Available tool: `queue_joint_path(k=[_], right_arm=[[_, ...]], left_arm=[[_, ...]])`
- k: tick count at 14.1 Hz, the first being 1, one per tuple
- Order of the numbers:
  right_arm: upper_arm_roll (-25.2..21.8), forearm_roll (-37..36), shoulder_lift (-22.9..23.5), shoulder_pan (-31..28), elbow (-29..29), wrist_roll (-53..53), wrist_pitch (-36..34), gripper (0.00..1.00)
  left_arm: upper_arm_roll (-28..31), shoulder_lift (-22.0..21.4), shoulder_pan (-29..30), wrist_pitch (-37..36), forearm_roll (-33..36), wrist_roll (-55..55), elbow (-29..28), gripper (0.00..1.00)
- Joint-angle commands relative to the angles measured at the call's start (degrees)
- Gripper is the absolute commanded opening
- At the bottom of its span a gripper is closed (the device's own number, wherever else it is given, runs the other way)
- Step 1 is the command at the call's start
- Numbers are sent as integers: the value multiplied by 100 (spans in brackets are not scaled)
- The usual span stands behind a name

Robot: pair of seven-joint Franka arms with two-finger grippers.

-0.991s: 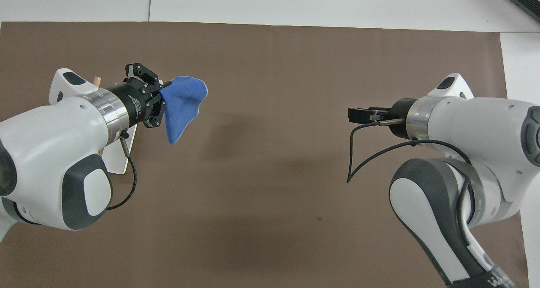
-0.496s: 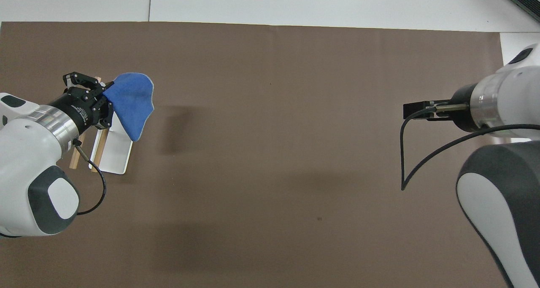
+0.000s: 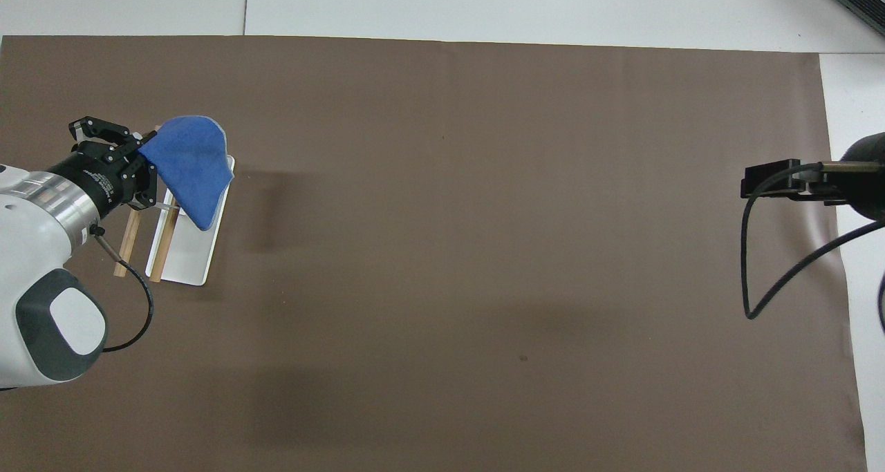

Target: Right arm passes towel to left arm to hang

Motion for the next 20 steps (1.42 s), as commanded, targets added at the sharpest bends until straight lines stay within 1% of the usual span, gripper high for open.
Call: queue_joint_path(k=[1,4,5,8,11,13,15,16,17,18,19,20], right_arm=[[15,137,-111,-132,-165,-64,-64,100],[24,128,-111,-150,-165,-73,-99,100],[32,119,-120,-150,-165,-73,-239,100],[50,66,-120,-97,-157,-47,-258,100],[59,66,-120,-89,-156,-29,-266,100],[67,66,-120,-89,-157,-55,-258,100],[68,66,-120,-89,-165,-64,-214,100],[76,75,-120,-89,-165,-64,-214,100],[76,75,-120,-89,-165,-64,-222,100],[76,75,-120,-89,-165,-64,-249,100],[76,84,-120,-89,-165,-64,-258,100],[76,119,-120,-89,-165,-64,-258,100]], left_arm=[[-61,-227,306,18,105,-128,-297,0],[-61,-386,518,-9,105,-137,-587,0],[-61,-386,518,-9,105,-137,-622,0],[-44,-395,545,-377,105,-137,-623,0],[-44,-439,764,-685,105,-294,-623,0],[-53,-439,948,-755,105,-408,-623,0],[-53,-395,958,-826,105,-480,-632,0],[-53,-386,958,-835,105,-488,-632,6],[-53,-386,958,-896,105,-480,-623,20],[-53,-386,958,-984,105,-462,-614,58],[-53,-369,949,-1019,105,-445,-571,100],[-53,-360,940,-1150,105,-444,-518,100]])
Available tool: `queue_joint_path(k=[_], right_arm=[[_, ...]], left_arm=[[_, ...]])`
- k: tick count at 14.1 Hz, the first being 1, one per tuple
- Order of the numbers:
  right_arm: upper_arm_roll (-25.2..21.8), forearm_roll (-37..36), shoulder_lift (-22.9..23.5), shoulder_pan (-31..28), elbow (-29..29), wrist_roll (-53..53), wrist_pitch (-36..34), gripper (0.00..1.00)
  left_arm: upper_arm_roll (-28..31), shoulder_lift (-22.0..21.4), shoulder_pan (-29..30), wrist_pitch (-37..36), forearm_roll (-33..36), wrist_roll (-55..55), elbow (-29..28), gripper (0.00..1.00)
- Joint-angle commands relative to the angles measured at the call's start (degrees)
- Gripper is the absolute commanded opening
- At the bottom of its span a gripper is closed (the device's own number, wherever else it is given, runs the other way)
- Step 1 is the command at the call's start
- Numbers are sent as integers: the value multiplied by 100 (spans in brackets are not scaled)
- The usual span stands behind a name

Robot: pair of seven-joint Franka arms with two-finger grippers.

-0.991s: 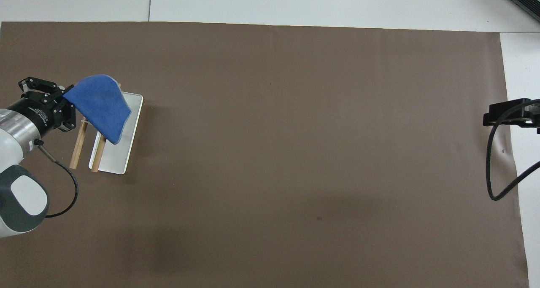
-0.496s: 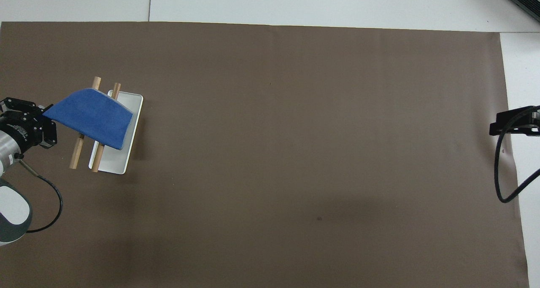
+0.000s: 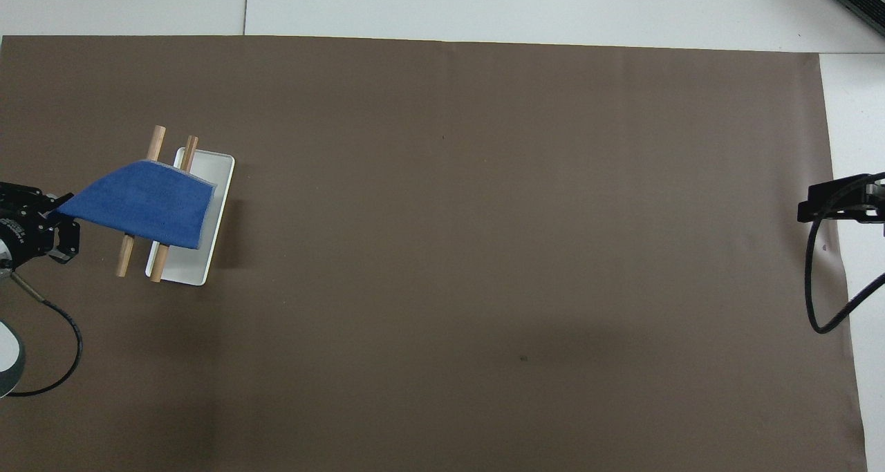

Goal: Right arm passes towel to left arm to hang
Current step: 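Lower the towel over the sticks and open the left gripper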

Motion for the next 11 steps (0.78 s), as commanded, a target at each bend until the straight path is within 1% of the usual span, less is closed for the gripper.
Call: queue_joint_path(k=[1,5,7,11], right_arm=[[37,126,-107,-43,-111,-64,-20,100],[37,144,-116,-43,-120,-73,-55,100],[37,144,-116,-35,-129,-73,-64,100],[37,144,-116,-43,-129,-73,-55,100]], left_arm=[[-43,-125,53,-415,106,-103,66,100],[-17,-151,71,-1363,132,-94,558,100],[-26,-116,79,-2040,298,-103,979,100],[-43,86,53,-2841,772,-85,1665,100]])
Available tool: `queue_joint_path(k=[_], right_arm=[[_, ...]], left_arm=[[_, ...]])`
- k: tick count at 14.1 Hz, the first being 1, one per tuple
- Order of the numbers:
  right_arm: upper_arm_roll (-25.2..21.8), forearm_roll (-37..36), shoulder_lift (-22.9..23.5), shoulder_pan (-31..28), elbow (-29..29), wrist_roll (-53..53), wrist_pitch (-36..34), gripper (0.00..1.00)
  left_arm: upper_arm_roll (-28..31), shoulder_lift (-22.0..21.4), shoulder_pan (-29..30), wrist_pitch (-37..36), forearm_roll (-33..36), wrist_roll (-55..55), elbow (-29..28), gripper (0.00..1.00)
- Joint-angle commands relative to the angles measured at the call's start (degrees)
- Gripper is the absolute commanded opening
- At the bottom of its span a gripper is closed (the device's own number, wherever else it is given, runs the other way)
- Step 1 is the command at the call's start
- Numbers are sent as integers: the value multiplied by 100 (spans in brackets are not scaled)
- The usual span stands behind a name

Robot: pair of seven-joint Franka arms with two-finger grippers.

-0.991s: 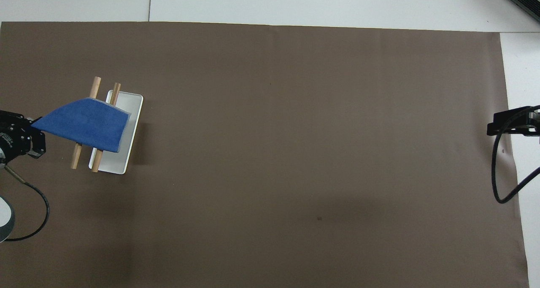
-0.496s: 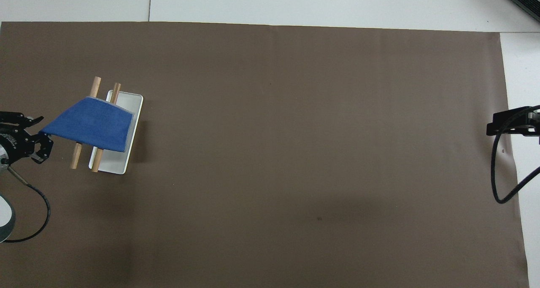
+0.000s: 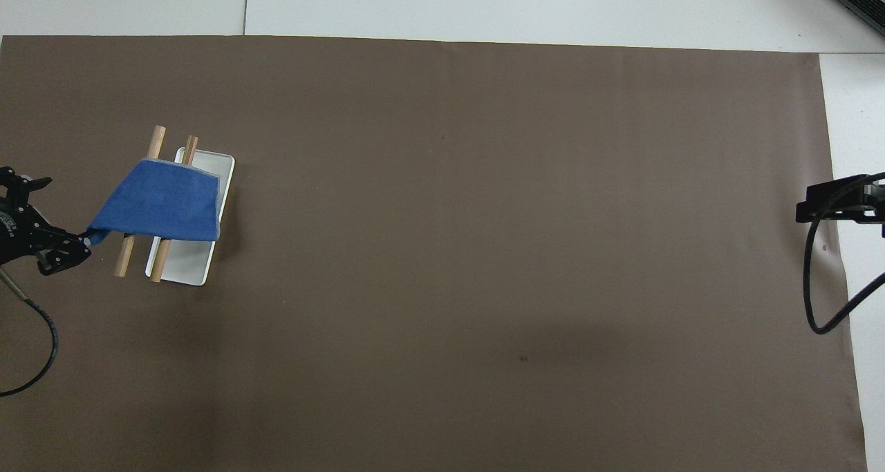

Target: Right arm passes towel to left arm to hang

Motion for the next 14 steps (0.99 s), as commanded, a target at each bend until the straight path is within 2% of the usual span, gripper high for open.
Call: queue_joint_path(k=[1,3,7,11,14], right_arm=[[26,124,-116,-45,-122,-73,-44,100],[26,124,-116,-37,-130,-73,-44,100],[26,124,-116,-37,-130,-73,-44,100],[26,124,-125,-37,-148,-73,-35,100],[35,124,-142,-37,-148,-64,-35,100]], left_arm=[[-44,243,-10,-632,486,-12,582,100],[-79,366,-142,-940,829,312,907,100],[-79,542,-869,-1143,997,1313,1339,100],[-88,551,-1486,-1126,1050,2964,1392,100],[-97,613,-1794,-1117,1041,4677,1524,100]])
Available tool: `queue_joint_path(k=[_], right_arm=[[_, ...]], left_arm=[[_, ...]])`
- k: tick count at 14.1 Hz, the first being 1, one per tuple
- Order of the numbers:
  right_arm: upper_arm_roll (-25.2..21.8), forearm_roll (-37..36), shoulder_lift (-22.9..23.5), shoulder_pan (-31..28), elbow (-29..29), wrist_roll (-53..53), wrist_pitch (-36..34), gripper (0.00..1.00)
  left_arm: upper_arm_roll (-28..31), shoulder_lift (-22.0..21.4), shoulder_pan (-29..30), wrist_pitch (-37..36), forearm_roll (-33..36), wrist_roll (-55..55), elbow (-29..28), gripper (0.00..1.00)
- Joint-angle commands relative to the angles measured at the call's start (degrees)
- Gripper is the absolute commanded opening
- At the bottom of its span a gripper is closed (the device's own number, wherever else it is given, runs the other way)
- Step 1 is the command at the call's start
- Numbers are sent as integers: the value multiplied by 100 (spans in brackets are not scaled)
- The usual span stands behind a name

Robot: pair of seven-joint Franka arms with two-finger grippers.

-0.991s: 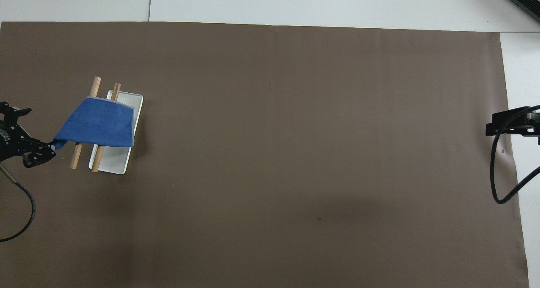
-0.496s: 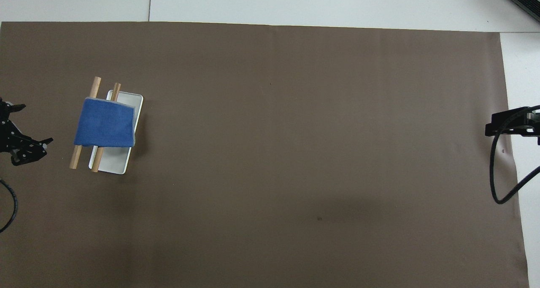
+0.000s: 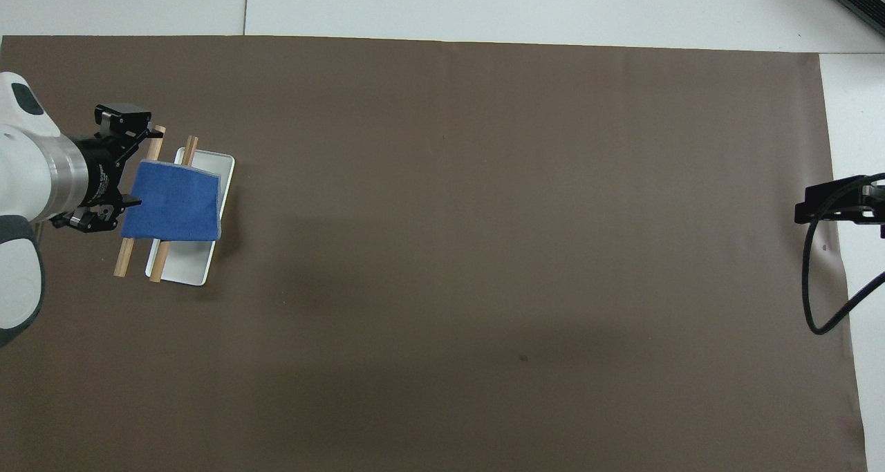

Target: Right arm passes towel to left arm to hang

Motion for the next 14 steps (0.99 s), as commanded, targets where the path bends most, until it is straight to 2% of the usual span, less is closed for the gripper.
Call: queue_joint_path(k=[1,5,9,12,14], right_arm=[[34,124,-138,-37,-139,-64,-52,100],[34,150,-67,-46,-104,-47,-166,100],[34,150,-111,-37,-209,-3,-123,100],[42,150,-111,-28,-227,6,-79,100],[42,141,-173,-11,-428,15,210,100]], left_arm=[[81,125,-246,-179,112,1492,238,100],[81,81,-290,-581,95,3945,456,100],[81,178,-290,-1557,59,5222,1072,100],[81,511,-273,-2619,59,5899,1983,100],[63,775,-273,-3567,77,6050,2661,100]])
